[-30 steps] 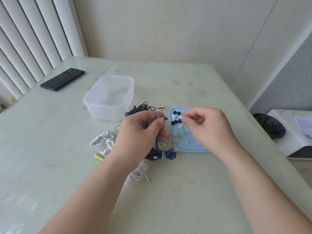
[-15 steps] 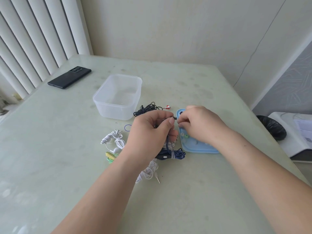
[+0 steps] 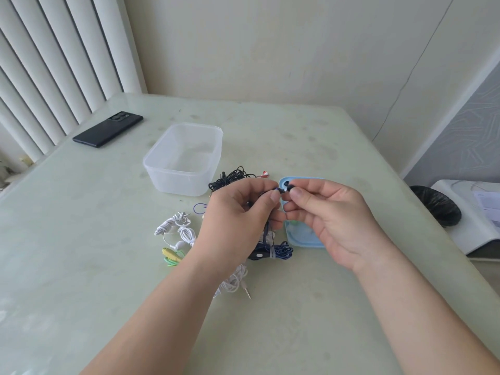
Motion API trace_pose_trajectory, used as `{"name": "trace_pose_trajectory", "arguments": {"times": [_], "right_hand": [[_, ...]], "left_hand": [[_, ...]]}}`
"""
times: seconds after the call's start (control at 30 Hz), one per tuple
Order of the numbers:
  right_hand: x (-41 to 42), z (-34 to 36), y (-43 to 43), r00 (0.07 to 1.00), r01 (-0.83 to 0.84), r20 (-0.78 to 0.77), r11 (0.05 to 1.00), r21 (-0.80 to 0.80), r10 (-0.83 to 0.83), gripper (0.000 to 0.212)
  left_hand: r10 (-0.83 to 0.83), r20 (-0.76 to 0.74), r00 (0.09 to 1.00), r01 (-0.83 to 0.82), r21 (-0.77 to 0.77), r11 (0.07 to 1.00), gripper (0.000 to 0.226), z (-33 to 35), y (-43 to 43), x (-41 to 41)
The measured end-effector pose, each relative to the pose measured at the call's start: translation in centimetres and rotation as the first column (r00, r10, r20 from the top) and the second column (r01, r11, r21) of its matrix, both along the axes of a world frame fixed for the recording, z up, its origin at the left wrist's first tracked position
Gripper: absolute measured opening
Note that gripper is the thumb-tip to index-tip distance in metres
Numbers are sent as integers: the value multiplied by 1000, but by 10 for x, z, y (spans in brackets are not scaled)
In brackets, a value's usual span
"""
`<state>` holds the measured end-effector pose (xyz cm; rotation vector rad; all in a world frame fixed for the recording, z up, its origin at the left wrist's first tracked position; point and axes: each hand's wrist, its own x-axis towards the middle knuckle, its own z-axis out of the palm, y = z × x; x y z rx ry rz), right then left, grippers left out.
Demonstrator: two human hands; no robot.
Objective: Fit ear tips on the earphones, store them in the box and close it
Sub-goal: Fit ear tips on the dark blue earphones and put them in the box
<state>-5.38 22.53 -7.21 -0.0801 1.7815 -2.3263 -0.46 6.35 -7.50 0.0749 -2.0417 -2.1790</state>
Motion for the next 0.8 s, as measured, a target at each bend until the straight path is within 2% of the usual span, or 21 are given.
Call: {"name": "trace_pose_trajectory", "arguments": {"times": [0.1, 0.4, 0.8], "right_hand": [[1, 1, 4, 999, -39, -16, 999, -2, 39, 29], [4, 0, 8, 996, -90, 8, 995, -33, 91, 18], [7, -7, 3, 998, -25, -60, 999, 38, 28, 11]], "left_hand": [[-36, -41, 999, 34, -50, 998, 14, -2, 3, 0], [-62, -74, 995, 55, -93, 994, 14, -5, 5, -1], [-45, -79, 996, 36, -114, 993, 11, -10, 9, -1]]}}
